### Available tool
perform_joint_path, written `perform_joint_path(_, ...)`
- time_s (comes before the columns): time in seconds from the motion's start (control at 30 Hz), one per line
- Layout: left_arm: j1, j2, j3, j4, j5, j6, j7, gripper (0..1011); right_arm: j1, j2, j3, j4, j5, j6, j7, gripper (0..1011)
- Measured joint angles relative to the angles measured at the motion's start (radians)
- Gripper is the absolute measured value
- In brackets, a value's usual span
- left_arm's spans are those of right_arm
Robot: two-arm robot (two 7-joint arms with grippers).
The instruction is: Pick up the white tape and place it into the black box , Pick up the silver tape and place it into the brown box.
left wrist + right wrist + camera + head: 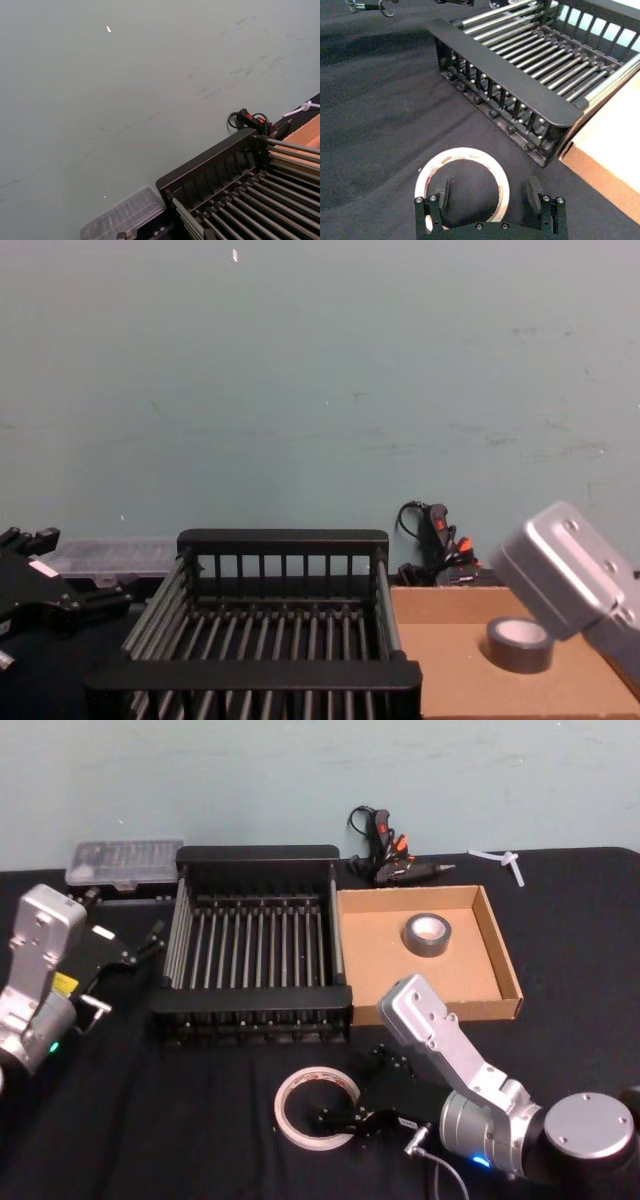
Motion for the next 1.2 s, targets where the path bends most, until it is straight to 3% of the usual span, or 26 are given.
perform_joint_path(0.53, 0.0, 0.0, 0.0, 0.0, 0.0, 0.0, 0.0, 1001, -0.002, -0.016, 0.0, 0.034, 0.008, -0.026, 0.0, 1002)
perform_joint_path(1.2, 0.0, 0.0, 0.0, 0.0, 0.0, 0.0, 0.0, 1001, 0.006, -0.032, -0.003, 0.064, 0.013, -0.017, -0.007, 1003)
